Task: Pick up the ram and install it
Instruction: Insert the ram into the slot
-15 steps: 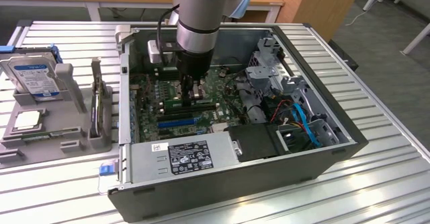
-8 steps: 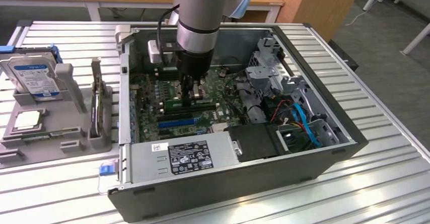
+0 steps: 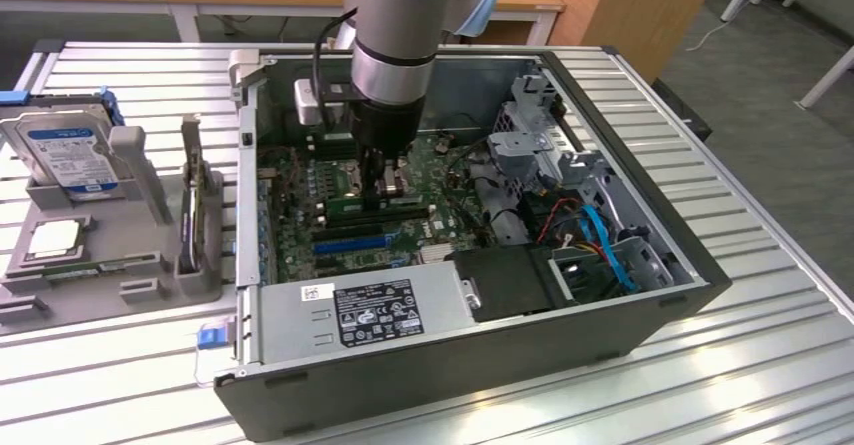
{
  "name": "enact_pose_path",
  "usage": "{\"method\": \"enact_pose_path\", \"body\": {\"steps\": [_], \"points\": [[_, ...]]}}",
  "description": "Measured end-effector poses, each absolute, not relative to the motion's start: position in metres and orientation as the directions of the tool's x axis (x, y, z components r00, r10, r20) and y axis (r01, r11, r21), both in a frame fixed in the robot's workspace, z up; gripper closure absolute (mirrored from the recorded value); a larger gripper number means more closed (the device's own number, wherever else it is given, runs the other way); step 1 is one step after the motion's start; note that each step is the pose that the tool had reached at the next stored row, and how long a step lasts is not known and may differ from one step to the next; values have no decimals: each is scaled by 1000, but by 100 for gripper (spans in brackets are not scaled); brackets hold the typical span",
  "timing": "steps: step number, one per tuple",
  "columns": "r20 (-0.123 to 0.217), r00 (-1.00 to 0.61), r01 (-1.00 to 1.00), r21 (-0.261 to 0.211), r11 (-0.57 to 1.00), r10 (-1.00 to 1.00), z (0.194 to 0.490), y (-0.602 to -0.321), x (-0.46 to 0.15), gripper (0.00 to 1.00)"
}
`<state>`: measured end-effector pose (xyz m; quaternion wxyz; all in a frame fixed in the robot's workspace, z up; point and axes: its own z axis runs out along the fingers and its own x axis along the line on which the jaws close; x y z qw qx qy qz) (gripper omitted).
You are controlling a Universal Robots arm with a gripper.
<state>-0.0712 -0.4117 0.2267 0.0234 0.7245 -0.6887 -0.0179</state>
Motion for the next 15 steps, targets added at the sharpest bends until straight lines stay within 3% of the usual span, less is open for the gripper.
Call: {"method": "enact_pose_path", "body": {"steps": [15], "points": [[6, 70, -996, 58, -69, -998, 226, -410, -71, 86]]}}
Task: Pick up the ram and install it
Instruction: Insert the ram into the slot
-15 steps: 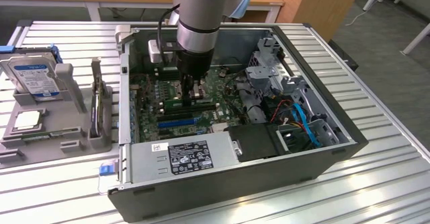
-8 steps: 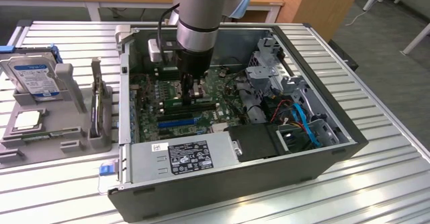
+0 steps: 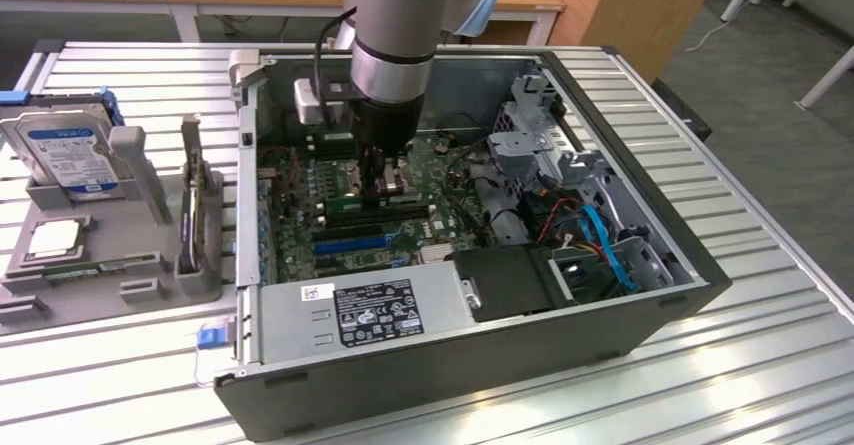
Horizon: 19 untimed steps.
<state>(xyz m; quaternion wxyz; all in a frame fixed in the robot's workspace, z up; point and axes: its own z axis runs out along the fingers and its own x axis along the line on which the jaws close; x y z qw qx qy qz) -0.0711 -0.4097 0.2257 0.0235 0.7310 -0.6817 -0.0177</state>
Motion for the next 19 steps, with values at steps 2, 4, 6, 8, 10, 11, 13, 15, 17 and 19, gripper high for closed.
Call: {"method": "enact_pose_path", "body": {"steps": [2, 4, 6, 8, 10, 11, 13, 15, 17, 19], "points": [[6, 70, -996, 59, -69, -998, 225, -410, -71, 86], [6, 70, -996, 59, -69, -998, 224, -410, -71, 86], [6, 70, -996, 59, -69, -998, 223, -410, -71, 86], [7, 70, -996, 59, -69, -998, 223, -410, -71, 86], [7, 70, -996, 59, -69, -998, 223, -410, -71, 86], [6, 70, -996, 59, -69, -998, 223, -410, -71, 86], [6, 70, -996, 59, -69, -998, 223, -410, -71, 86], [6, 70, -996, 58, -69, -998, 222, -410, -71, 86], [6, 70, -996, 59, -69, -998, 222, -410, -71, 86], [6, 70, -996, 59, -69, -998, 222, -410, -71, 86]]}}
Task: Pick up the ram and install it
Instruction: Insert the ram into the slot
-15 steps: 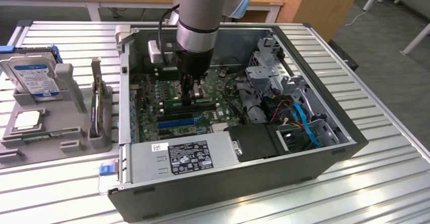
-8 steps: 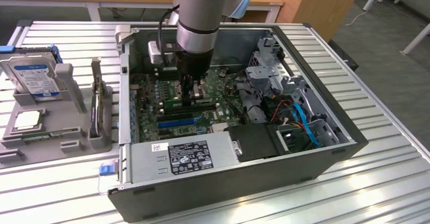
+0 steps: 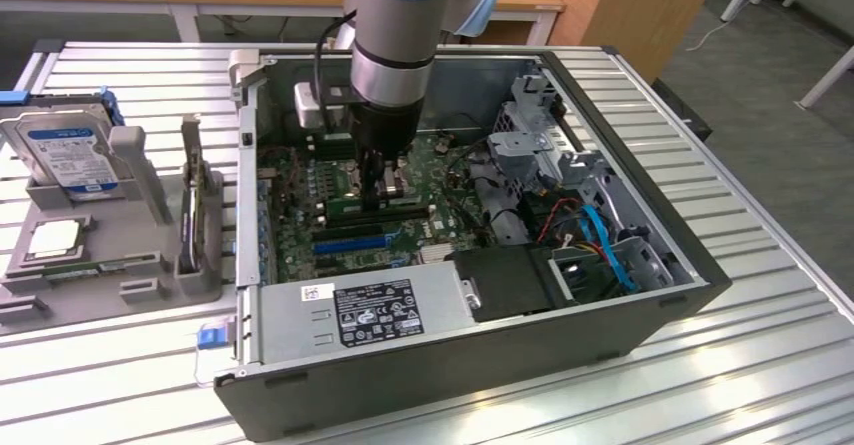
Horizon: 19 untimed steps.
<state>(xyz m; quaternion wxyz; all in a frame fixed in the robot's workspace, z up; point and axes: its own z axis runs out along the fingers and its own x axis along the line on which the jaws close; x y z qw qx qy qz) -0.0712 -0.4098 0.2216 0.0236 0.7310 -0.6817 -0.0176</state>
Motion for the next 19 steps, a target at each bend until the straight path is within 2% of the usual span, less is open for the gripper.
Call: {"method": "enact_pose_path", "body": {"steps": [19], "points": [[6, 70, -996, 59, -69, -998, 219, -411, -71, 86]]}}
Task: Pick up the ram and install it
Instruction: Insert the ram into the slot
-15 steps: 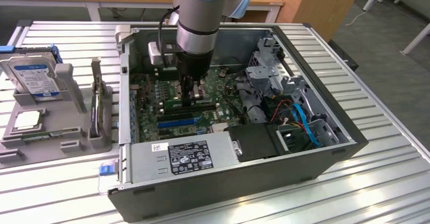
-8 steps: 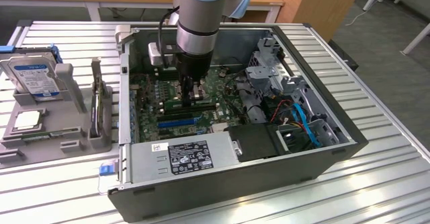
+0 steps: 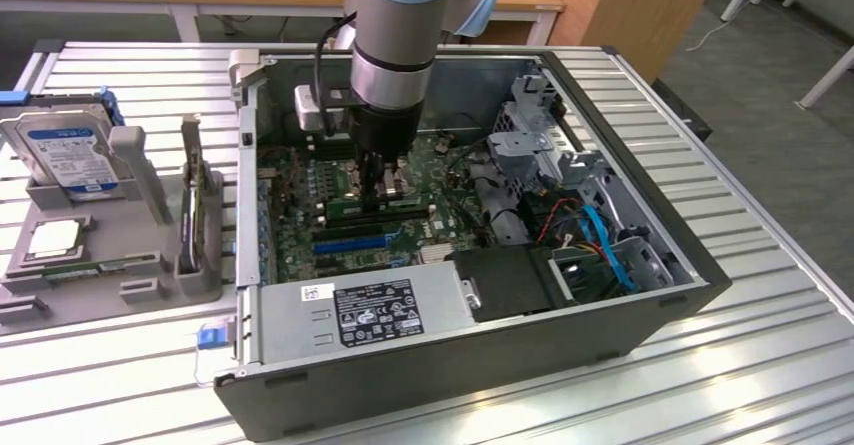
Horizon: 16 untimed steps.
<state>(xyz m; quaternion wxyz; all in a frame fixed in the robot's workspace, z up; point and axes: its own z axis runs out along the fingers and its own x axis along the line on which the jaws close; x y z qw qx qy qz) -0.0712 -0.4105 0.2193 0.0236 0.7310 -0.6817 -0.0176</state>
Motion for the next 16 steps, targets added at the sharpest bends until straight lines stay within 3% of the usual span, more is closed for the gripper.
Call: {"method": "enact_pose_path", "body": {"steps": [16], "points": [[7, 69, -996, 59, -68, -998, 219, -412, -71, 86]]}}
